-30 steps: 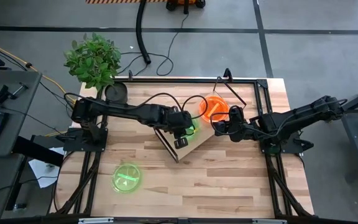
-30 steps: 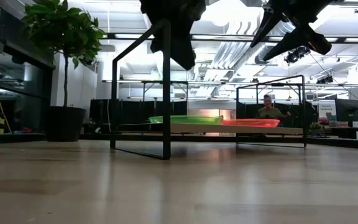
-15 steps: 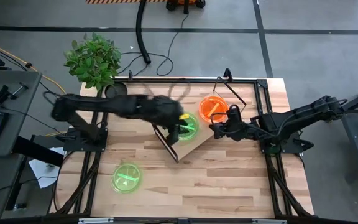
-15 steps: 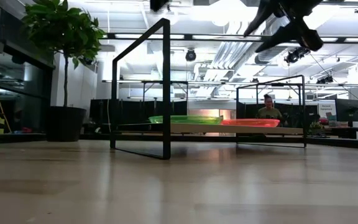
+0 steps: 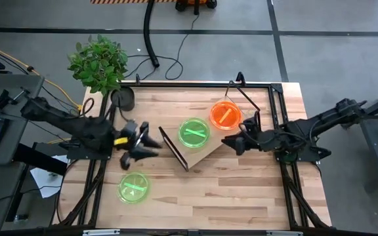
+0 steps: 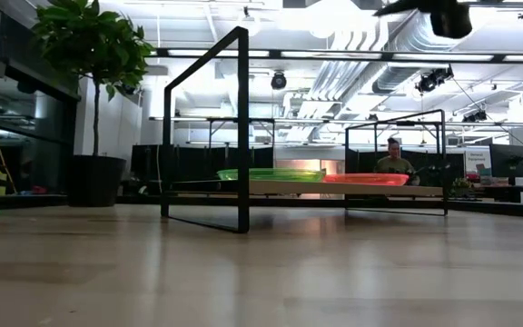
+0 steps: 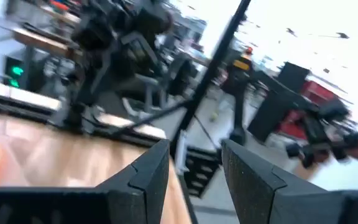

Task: Place and stack plates onto a shelf
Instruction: Stack the green plate on the top of the green plate on the shelf

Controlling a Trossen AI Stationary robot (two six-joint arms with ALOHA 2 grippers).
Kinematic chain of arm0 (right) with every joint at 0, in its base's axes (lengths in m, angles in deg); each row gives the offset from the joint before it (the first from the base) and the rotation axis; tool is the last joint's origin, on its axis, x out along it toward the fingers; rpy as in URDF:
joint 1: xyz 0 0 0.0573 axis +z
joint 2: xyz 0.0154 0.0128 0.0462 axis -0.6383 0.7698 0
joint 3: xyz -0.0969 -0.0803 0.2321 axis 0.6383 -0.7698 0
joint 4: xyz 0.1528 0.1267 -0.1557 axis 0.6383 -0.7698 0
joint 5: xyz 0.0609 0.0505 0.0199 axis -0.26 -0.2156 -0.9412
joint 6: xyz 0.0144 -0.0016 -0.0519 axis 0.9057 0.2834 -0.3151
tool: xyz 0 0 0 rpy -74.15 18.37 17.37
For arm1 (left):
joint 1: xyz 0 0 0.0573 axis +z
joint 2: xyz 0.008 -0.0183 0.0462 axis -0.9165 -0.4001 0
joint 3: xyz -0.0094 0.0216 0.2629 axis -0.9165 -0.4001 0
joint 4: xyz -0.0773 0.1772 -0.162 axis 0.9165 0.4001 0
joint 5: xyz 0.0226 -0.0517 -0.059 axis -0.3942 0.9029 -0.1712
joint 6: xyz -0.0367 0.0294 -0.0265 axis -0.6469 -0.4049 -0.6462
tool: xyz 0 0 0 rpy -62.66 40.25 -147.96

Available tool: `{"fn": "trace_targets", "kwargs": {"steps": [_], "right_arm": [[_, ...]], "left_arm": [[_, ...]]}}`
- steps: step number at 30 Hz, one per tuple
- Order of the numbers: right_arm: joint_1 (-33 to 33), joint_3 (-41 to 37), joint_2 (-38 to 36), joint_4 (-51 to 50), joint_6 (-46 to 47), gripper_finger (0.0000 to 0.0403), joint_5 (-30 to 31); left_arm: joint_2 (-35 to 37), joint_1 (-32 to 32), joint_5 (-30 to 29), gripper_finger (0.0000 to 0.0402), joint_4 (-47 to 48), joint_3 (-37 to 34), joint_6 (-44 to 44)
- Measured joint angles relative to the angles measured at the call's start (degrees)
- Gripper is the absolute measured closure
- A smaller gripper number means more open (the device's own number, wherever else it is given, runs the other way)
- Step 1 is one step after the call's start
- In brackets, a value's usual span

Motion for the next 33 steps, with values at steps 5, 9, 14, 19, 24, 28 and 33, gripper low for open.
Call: {"fn": "trace_targets", "kwargs": {"steps": [5, 9, 14, 19, 24, 28, 33], "right_arm": [[5.0, 0.0, 0.3, 2.1, 1.6, 0.0233, 1.0], [9.1, 0.0, 0.3, 2.3, 4.0, 0.0233, 5.5], [12.5, 0.0, 0.3, 2.3, 4.2, 0.0233, 11.6], [13.3, 0.0, 0.3, 1.3, 4.1, 0.0233, 14.6], [13.3, 0.0, 0.3, -2.0, 4.1, 0.0233, 14.0], [13.3, 0.0, 0.3, -5.5, 4.1, 0.0233, 12.6], [13.3, 0.0, 0.3, -9.1, 4.1, 0.0233, 10.4]], "left_arm": [[3.2, -9.0, 0.6, 0.0261, 12.4, -2.6, -2.7], [2.2, -17.6, 2.0, 0.0261, 26.1, -2.7, -3.0], [-2.1, -24.1, -1.2, 0.0261, 41.3, -2.7, 0.3], [-9.4, -24.5, -10.7, 0.0261, 45.1, -2.9, 8.6], [-17.8, -20.4, -9.9, 0.0261, 42.8, -2.9, 12.3], [-23.8, -17.0, -0.3, 0.0261, 39.4, -2.9, 14.8], [-28.6, -13.3, 1.8, 0.0261, 34.7, -2.9, 19.6]]}}
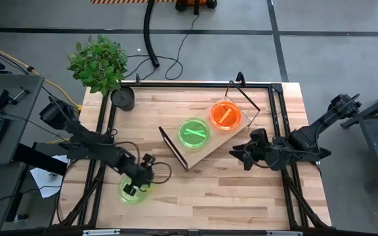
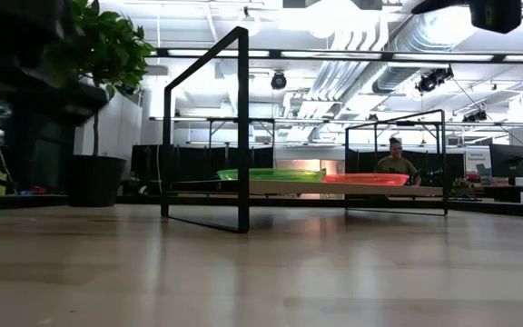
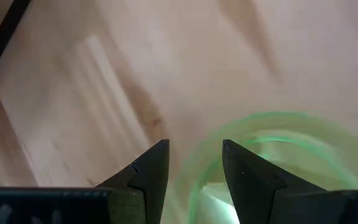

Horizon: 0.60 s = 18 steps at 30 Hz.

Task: Place and stack plates onto a shelf
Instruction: Stack the green plate on the top of the green plate on the shelf

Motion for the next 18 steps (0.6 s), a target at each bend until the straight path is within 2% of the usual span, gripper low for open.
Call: {"fn": "trace_targets", "kwargs": {"steps": [4, 12, 18], "right_arm": [[0.0, 0.0, 0.0, -1.5, -0.4, 0.0233, -1.2], [0.0, 0.0, 0.0, -4.4, -0.5, 0.0233, -5.0], [0.0, 0.0, 0.0, -5.4, -0.3, 0.0233, -5.1]], "left_arm": [[-2.8, 3.9, 0.6, 0.0261, 0.5, 0.0, 1.1], [-7.4, 7.7, 8.4, 0.0261, 0.8, 0.0, 8.0], [-5.8, 8.0, 8.5, 0.0261, 2.6, 0.3, 7.9]]}}
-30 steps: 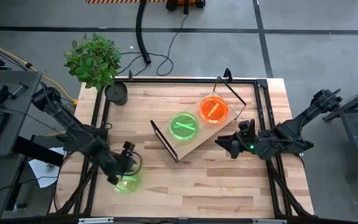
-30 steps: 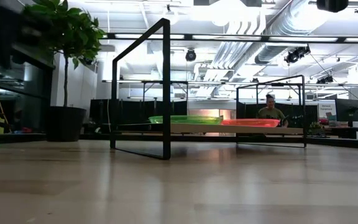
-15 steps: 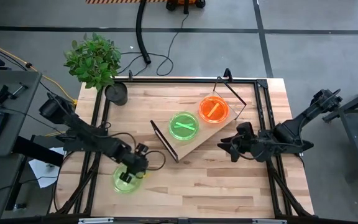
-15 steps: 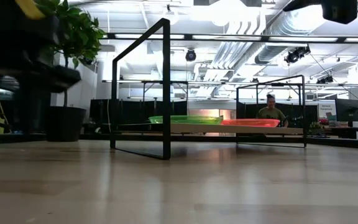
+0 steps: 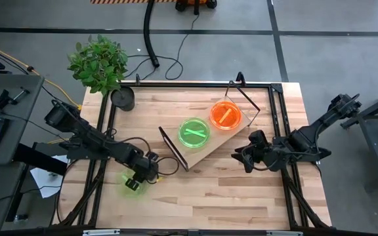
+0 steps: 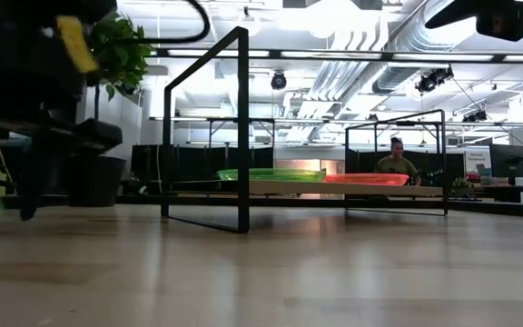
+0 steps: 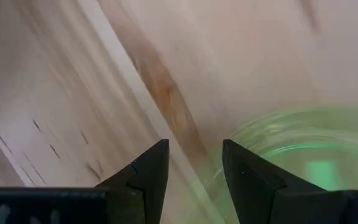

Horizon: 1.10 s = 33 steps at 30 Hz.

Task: Place and stack plates onto a shelf
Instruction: Stack the green plate on the top of the green plate on the shelf

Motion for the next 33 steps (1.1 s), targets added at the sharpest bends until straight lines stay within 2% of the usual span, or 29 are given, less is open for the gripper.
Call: {"fn": "trace_targets", "kwargs": {"steps": [8, 11, 16, 20, 26, 33], "right_arm": [[-0.2, 0.0, 0.0, 0.1, 0.3, 0.0233, 1.6], [-0.2, 0.0, 0.0, 0.6, 0.3, 0.0233, 1.7], [-0.2, 0.0, 0.0, 0.9, 0.3, 0.0233, 2.8], [-0.2, 0.0, 0.0, 0.9, 0.3, 0.0233, 4.7], [-0.2, 0.0, 0.0, 0.5, 0.4, 0.0233, 5.3], [-0.2, 0.0, 0.0, 0.7, 0.5, 0.0233, 5.4]], "left_arm": [[4.9, 1.9, -0.7, 0.0261, 4.6, 0.0, -2.7], [8.5, 3.0, -0.7, 0.0261, 9.2, 0.0, -9.7], [14.5, 3.7, -0.7, 0.0261, 10.3, -2.2, -25.6], [18.0, 2.1, -0.2, 0.0261, 9.1, -6.7, -31.2], [20.7, -0.3, -1.4, 0.0261, 7.2, -13.1, -32.6], [20.3, -0.6, -5.2, 0.0261, 6.9, -13.8, -30.6]]}}
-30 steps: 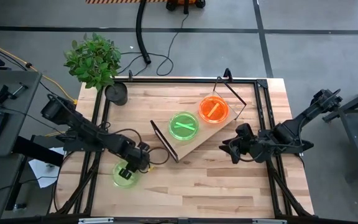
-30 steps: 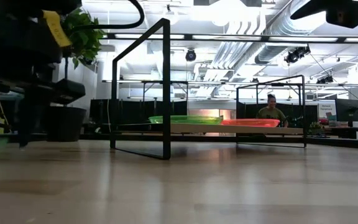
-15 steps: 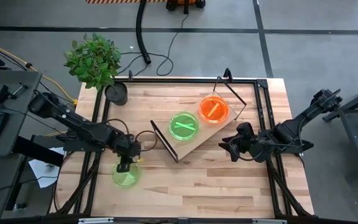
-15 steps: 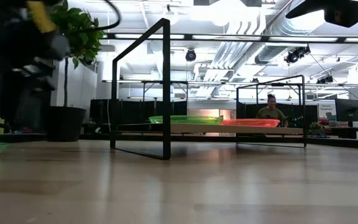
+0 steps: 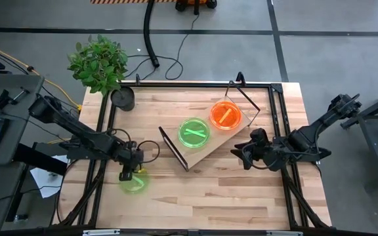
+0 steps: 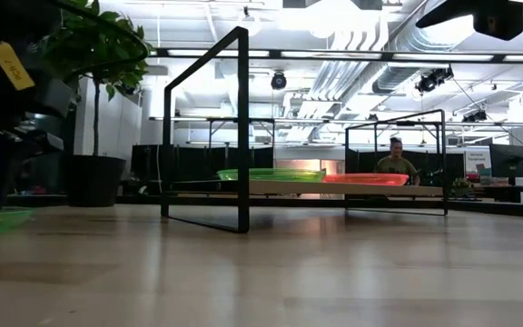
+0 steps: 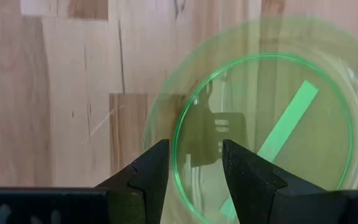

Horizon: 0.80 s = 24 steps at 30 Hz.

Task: Place and stack plates onto a shelf
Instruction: Stack the green plate on the top of the green plate on the shelf

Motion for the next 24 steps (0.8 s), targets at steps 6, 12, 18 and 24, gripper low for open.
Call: {"fn": "trace_targets", "kwargs": {"steps": [6, 12, 18, 24], "right_arm": [[0.0, 0.0, 0.0, 0.2, 0.0, 0.0233, 0.3], [0.0, 0.0, 0.0, 0.2, 0.0, 0.0233, 1.1], [0.0, 0.0, 0.0, 0.2, 0.0, 0.0233, 1.1], [0.0, 0.0, 0.0, 0.2, 0.0, 0.0233, 1.1]], "left_arm": [[0.5, -0.2, 0.0, 0.0261, -0.1, 1.4, 0.9], [1.7, -0.1, -7.4, 0.0261, 1.9, 2.9, 3.6], [1.3, -0.1, -4.7, 0.0261, 3.1, 1.0, 4.9], [0.1, 0.0, -5.6, 0.0261, 1.7, 0.2, 4.2]]}}
